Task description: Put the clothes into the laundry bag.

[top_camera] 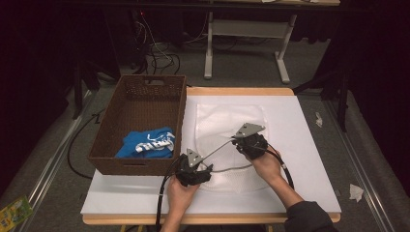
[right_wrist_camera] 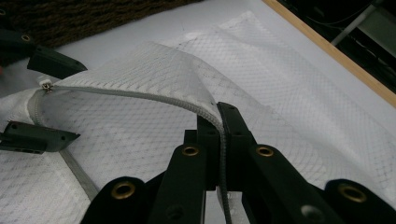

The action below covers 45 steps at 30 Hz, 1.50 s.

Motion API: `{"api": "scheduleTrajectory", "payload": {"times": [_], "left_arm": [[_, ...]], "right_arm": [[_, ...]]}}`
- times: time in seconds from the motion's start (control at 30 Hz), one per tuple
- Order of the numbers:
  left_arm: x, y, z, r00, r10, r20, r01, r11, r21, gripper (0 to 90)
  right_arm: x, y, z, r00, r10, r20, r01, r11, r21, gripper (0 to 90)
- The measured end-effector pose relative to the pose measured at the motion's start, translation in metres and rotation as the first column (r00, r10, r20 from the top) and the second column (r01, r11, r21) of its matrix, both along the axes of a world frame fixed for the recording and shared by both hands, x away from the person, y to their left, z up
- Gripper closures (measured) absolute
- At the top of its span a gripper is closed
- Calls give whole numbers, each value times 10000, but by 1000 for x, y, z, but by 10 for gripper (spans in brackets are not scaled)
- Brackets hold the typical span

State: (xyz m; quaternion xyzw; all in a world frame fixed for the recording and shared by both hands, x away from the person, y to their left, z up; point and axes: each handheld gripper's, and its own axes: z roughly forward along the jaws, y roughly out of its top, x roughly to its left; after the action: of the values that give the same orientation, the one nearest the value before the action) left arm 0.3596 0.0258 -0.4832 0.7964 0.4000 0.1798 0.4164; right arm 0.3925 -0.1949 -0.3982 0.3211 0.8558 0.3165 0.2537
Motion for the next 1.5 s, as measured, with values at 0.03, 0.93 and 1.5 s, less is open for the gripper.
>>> {"api": "scheduleTrajectory", "payload": {"times": [0.03,0.93,1.5], "left_arm": [[0,0,0,10000,2,-15,-2,10000,-14,322],[2,1,0,9998,45,-175,-47,10000,-82,335],[1,-1,5,9990,-381,-225,377,9991,-180,322]], "right_arm": [[1,0,1,9999,84,77,-84,10000,-44,892],[4,-1,31,9978,127,645,-117,9998,-164,891],[7,-4,31,9985,186,515,-193,9997,121,892]]}}
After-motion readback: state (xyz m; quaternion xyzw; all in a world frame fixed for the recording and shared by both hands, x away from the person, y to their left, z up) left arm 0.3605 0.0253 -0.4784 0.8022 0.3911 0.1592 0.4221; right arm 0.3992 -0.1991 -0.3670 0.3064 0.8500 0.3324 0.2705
